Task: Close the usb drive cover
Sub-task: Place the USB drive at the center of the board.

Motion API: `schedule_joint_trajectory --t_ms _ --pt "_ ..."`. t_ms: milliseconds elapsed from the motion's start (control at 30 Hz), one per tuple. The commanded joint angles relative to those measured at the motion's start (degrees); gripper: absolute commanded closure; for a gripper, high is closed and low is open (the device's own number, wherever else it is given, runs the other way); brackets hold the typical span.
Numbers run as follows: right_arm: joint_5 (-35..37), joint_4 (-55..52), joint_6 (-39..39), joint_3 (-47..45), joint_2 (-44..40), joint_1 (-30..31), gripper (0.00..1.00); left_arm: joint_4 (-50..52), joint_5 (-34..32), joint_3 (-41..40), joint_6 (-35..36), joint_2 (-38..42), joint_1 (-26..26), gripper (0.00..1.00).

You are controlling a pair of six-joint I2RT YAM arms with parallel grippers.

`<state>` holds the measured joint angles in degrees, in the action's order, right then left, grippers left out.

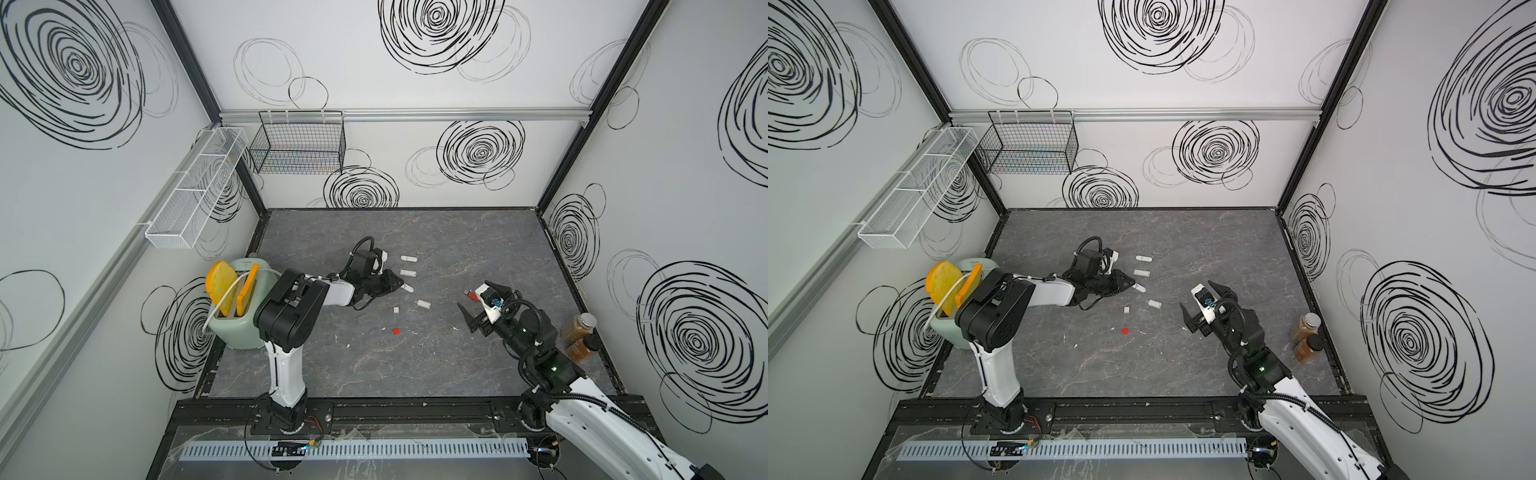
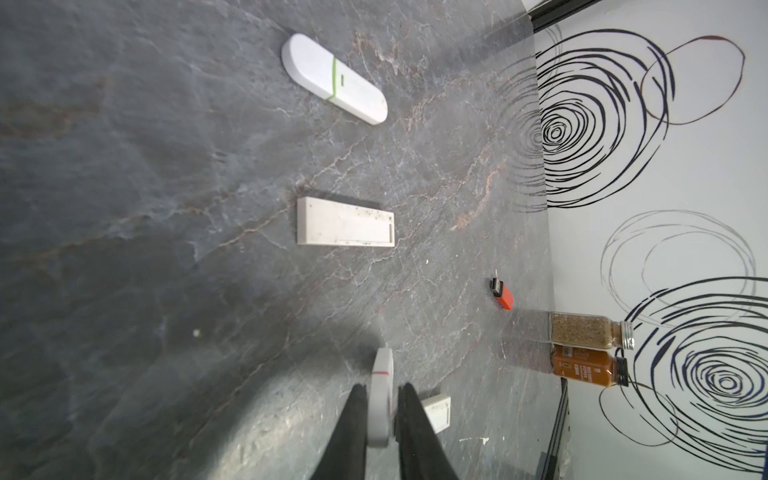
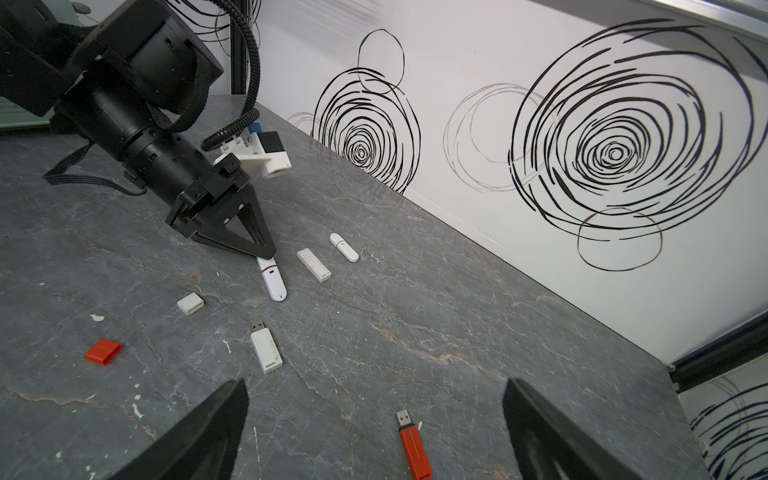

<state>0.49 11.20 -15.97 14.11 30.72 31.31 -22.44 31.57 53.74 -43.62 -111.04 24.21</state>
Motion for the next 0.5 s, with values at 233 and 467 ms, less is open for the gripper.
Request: schedule_joint_trajectory --t_ms 233,467 --pt "0.6 2.3 -0.9 -1.2 -0.9 0.4 0.01 -1.8 0.2 -2.1 -0.1 0.1 0.1 0.71" --pt "0.8 2.5 -1.1 -1.3 -1.2 0.4 0.01 -1.2 0.2 -1.2 0.4 -1.4 -0.3 0.67"
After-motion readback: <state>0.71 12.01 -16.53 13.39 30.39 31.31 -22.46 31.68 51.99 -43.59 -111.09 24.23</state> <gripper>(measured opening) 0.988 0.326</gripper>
